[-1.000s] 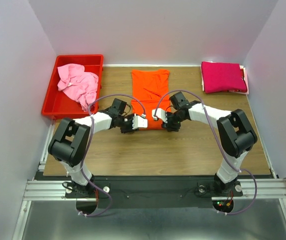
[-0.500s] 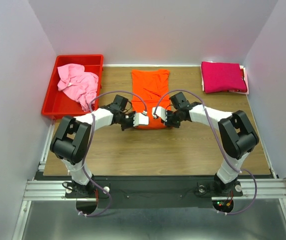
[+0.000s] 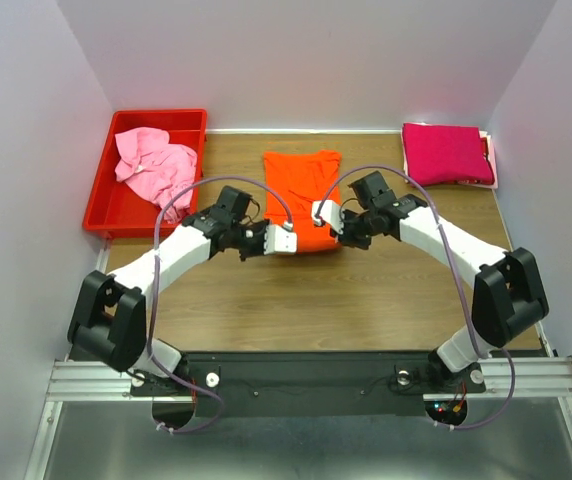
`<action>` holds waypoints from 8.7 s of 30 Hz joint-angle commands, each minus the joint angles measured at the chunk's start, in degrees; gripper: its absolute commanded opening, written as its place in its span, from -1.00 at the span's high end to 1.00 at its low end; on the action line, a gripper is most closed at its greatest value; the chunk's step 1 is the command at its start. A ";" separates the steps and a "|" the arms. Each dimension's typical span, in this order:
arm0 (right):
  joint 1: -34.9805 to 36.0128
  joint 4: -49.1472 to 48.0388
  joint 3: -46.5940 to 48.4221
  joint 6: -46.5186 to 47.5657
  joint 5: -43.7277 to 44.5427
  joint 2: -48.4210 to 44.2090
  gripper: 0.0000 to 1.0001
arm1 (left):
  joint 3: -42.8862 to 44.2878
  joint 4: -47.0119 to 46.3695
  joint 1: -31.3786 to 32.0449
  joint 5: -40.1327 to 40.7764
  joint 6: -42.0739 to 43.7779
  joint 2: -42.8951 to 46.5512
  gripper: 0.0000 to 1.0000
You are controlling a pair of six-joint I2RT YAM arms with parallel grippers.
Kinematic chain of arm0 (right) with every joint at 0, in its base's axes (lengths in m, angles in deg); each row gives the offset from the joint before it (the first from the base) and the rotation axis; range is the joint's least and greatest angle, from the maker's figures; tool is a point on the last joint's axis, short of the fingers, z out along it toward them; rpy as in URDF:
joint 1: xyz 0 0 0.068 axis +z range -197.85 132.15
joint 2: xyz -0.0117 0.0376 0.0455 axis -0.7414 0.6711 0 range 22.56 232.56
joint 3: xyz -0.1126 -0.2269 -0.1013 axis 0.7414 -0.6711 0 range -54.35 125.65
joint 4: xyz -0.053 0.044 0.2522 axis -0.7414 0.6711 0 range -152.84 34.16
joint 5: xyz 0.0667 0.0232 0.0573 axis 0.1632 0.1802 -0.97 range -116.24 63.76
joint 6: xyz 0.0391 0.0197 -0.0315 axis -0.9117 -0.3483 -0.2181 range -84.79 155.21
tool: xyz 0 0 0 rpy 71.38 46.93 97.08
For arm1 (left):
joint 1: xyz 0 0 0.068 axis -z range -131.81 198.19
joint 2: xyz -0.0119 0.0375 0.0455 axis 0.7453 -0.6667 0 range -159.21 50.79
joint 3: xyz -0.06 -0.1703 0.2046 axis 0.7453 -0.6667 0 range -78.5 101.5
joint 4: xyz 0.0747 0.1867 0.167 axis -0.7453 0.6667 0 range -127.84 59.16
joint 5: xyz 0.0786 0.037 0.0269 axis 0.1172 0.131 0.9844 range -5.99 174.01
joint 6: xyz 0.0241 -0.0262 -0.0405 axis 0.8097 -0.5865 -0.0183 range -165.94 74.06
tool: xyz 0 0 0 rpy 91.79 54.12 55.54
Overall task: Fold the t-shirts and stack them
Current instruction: Fold the tshirt
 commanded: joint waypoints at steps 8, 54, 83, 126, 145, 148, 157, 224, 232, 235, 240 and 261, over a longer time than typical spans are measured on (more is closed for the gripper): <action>11.40 22.04 -6.06 -1.89 -4.47 -16.58 0.99 | -8.44 22.51 7.60 -8.23 7.22 16.19 1.00; -10.04 22.41 33.35 14.10 -11.15 37.92 0.99 | 38.19 31.10 -8.04 -13.52 8.75 -40.24 0.99; -4.58 5.65 23.54 -35.01 -34.26 24.96 0.24 | 1.13 1.64 8.39 -7.46 -10.49 -0.75 -0.04; -3.09 -0.27 15.90 -35.82 -33.30 38.59 0.56 | 9.65 -6.27 14.29 3.79 -7.78 -10.16 1.00; -3.18 -0.18 17.22 -35.20 -32.42 39.65 0.56 | 10.89 -7.07 10.33 4.32 -5.23 -15.44 1.00; -3.18 -0.18 17.31 -35.03 -32.24 39.65 0.56 | 11.94 -6.02 10.33 3.62 -5.58 -14.39 1.00; -3.18 -0.09 17.48 -34.85 -32.07 39.65 0.54 | 10.02 -7.67 10.33 4.93 -4.35 -13.50 1.00; -14.95 -3.08 28.64 -39.32 -8.86 29.11 -0.06 | 24.34 -10.66 -11.99 -9.20 -37.29 -27.05 0.34; -15.30 -4.30 29.46 -50.04 -25.27 18.39 -1.00 | 15.82 -23.39 -13.67 -17.99 -58.70 -12.98 -0.51; -15.13 -10.44 23.66 -61.27 -35.30 17.76 -1.00 | 8.54 -33.20 -12.61 -24.93 -68.30 -11.76 -0.68; -13.46 -27.48 7.30 -75.27 -40.15 15.30 -1.00 | -2.55 -47.74 -9.89 -28.38 -83.18 -14.02 -0.81; -16.89 -27.60 13.90 -70.16 -35.57 21.57 -1.00 | -0.52 -52.95 -14.63 -26.35 -88.44 -20.55 -0.79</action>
